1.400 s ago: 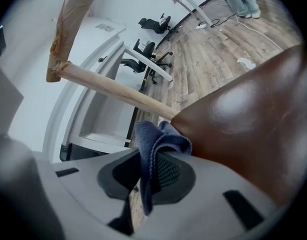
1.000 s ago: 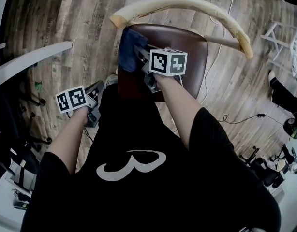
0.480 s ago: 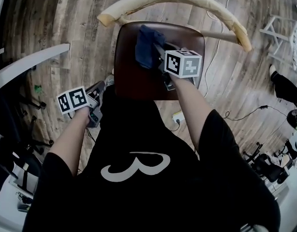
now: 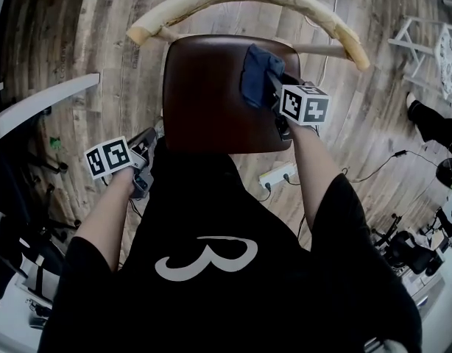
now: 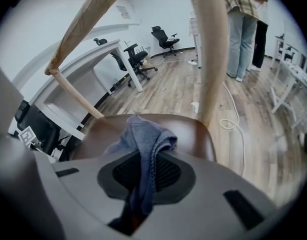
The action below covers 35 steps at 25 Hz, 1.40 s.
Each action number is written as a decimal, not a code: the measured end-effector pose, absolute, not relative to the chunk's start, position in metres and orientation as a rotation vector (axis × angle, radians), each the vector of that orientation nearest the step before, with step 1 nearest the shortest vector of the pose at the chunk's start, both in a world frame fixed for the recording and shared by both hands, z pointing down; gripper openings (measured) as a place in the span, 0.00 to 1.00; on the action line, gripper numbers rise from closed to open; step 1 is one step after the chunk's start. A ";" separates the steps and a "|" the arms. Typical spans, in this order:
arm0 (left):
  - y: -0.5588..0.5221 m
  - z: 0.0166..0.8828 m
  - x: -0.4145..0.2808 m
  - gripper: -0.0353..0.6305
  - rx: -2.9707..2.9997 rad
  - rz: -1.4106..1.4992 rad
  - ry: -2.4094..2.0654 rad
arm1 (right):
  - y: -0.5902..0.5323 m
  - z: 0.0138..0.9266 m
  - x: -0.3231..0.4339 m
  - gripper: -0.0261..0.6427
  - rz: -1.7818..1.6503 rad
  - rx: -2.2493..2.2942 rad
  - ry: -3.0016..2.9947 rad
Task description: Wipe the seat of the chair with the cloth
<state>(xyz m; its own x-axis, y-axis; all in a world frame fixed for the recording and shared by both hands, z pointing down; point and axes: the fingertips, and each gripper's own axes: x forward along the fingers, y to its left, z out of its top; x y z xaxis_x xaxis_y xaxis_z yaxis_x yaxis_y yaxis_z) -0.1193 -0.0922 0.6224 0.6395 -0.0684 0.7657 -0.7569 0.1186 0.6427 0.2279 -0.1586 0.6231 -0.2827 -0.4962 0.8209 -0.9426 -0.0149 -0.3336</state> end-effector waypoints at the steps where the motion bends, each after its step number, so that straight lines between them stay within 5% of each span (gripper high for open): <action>1: -0.091 0.623 -0.118 0.07 1.380 0.584 -0.760 | -0.154 0.623 0.239 0.11 1.241 1.510 -1.778; 8: -0.078 0.623 -0.112 0.07 1.377 0.599 -0.761 | -0.123 0.628 0.302 0.11 1.217 1.602 -1.629; 20: -0.059 0.636 -0.116 0.07 1.363 0.598 -0.754 | -0.123 0.622 0.302 0.11 1.260 1.691 -1.612; 35: -0.029 0.659 -0.192 0.07 1.376 0.669 -0.734 | -0.140 0.526 0.109 0.11 1.194 1.545 -2.074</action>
